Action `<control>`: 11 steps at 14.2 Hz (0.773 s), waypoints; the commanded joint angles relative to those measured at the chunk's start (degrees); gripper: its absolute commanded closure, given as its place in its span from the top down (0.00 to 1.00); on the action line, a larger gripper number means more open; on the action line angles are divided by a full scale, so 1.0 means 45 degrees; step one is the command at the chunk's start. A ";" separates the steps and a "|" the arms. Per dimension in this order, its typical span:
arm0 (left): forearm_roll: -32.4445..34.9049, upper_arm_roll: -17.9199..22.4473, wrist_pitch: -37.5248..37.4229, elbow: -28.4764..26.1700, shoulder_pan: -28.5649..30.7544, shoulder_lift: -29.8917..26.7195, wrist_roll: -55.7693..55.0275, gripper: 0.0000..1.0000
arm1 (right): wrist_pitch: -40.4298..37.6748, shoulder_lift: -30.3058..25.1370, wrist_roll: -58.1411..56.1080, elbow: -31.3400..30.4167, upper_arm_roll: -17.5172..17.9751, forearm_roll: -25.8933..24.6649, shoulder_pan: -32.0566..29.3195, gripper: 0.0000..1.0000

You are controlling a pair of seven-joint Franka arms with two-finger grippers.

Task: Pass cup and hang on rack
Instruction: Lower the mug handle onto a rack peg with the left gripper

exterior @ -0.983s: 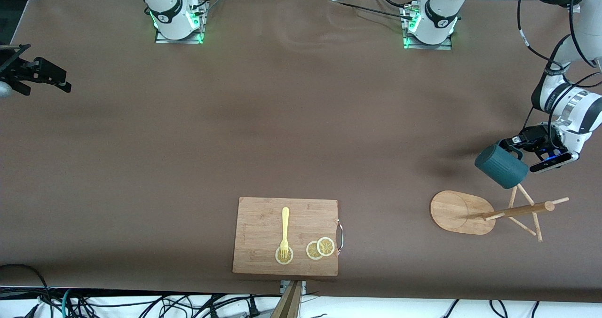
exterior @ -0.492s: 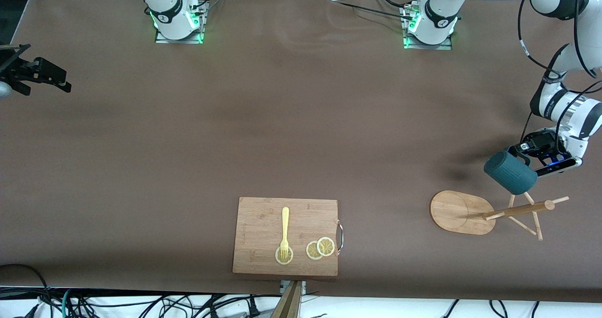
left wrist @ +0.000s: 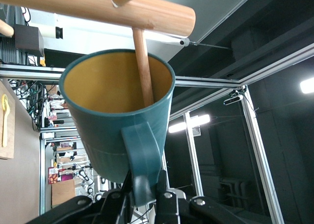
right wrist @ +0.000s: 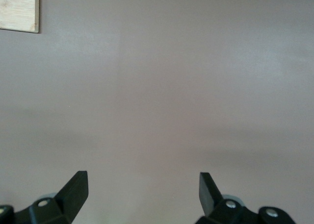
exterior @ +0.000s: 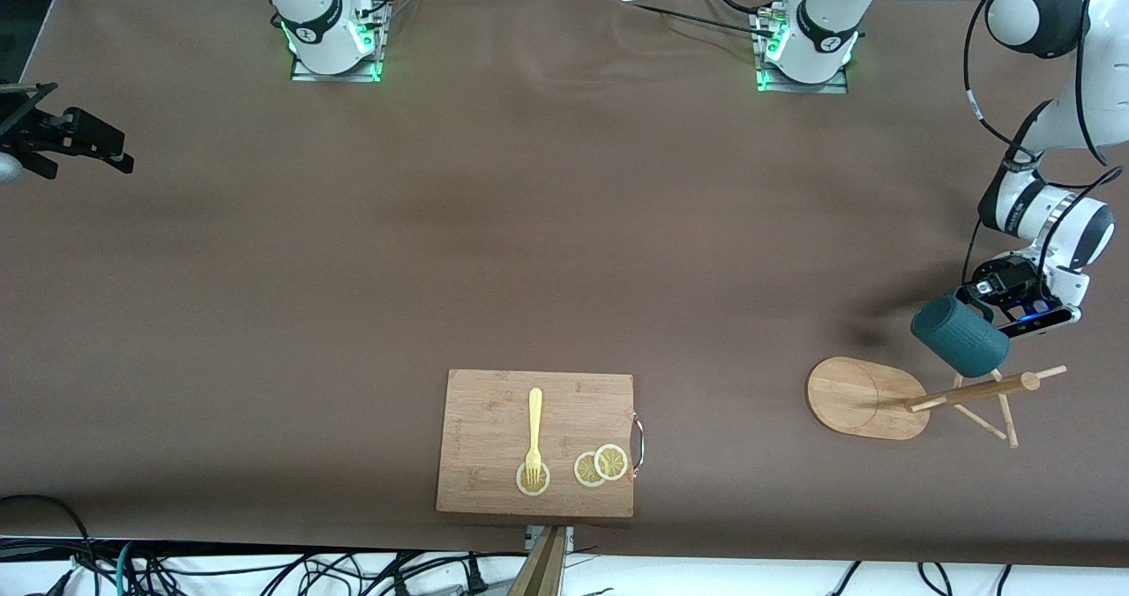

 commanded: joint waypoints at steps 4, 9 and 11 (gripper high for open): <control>-0.0825 -0.0086 -0.0243 0.1442 0.0002 0.1022 -0.1008 0.00 | -0.0191 0.0057 0.0071 0.0234 -0.0003 0.0168 0.0033 1.00; -0.0689 -0.0086 -0.0478 0.1423 -0.0037 0.0984 -0.0735 1.00 | -0.0191 0.0057 0.0071 0.0234 -0.0003 0.0168 0.0033 1.00; -0.0377 -0.0086 -0.0556 0.1423 -0.0037 0.0945 -0.0734 1.00 | -0.0191 0.0057 0.0071 0.0234 -0.0003 0.0168 0.0033 1.00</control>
